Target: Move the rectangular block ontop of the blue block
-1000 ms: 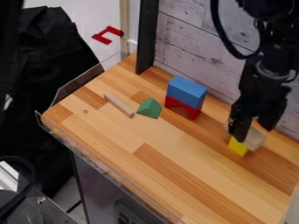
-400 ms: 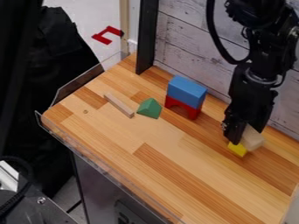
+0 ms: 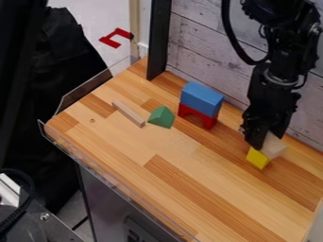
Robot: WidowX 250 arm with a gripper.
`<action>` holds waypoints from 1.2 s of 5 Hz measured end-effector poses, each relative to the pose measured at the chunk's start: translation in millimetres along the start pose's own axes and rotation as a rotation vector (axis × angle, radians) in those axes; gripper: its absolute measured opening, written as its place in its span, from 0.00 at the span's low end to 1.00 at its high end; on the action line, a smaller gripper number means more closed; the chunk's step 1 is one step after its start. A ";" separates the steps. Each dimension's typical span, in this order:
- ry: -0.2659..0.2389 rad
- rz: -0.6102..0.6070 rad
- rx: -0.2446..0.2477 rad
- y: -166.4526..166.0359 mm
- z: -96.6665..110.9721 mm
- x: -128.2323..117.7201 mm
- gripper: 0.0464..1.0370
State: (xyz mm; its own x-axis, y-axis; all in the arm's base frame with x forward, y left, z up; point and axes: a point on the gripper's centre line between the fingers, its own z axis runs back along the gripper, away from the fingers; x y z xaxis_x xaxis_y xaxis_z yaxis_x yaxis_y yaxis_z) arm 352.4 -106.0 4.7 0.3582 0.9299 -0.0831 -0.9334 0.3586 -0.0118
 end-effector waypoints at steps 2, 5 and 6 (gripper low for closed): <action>-0.049 -0.010 -0.016 16.4 26.8 12.5 0.50; -0.039 0.257 -0.192 33.6 78.0 82.5 0.50; -0.021 0.265 -0.154 30.3 68.3 92.3 0.50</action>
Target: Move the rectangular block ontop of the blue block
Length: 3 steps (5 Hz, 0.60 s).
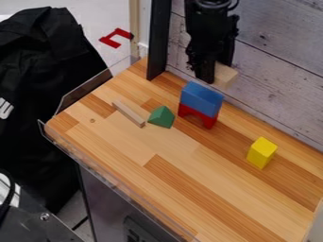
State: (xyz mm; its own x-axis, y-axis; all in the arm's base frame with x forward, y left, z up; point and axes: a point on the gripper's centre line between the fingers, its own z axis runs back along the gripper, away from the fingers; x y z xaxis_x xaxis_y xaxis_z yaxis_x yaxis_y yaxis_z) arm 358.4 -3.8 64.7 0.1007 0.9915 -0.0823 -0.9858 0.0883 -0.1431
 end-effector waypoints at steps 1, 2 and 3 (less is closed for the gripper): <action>0.022 -0.007 0.031 -4.1 -11.9 6.9 0.50; 0.023 0.002 0.058 -6.3 -19.1 13.5 0.50; 0.028 0.006 0.069 -6.5 -24.4 14.3 0.50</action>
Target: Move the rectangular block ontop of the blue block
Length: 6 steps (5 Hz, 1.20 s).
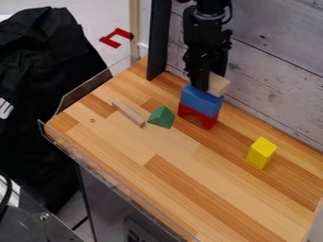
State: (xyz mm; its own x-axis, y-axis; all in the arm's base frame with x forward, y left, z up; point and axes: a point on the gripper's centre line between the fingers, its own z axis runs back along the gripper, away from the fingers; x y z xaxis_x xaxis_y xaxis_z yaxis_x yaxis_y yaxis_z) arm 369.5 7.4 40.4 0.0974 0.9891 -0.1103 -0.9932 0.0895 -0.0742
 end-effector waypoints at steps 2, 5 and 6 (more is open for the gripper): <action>-0.007 0.007 -0.006 -1.8 1.2 4.5 0.50; -0.006 0.009 0.010 -0.2 -7.3 2.7 0.50; -0.001 0.012 0.014 0.5 -8.2 2.0 0.58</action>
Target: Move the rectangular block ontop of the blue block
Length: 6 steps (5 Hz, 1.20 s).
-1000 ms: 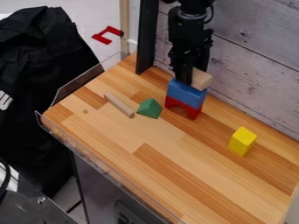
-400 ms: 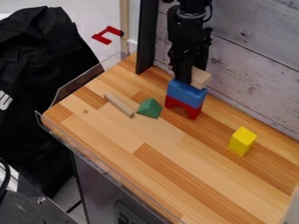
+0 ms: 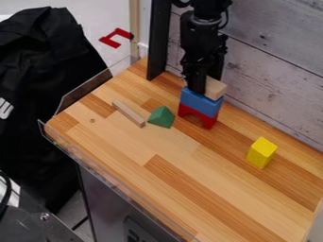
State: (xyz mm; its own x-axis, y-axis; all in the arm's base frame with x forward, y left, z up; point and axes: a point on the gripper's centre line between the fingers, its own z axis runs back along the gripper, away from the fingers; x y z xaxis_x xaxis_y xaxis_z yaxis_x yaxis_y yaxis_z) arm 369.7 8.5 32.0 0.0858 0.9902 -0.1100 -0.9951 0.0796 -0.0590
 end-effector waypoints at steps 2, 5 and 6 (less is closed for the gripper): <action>0.020 -0.010 0.034 1.7 -3.0 -1.7 0.97; -0.030 -0.094 -0.027 -9.5 38.1 -6.0 0.96; -0.041 -0.243 0.036 -2.8 42.4 -24.1 0.96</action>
State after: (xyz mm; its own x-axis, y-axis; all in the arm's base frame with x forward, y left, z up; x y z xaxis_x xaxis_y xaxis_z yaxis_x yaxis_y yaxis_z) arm 368.3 -10.7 76.9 0.3210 0.9454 -0.0569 -0.9468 0.3190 -0.0429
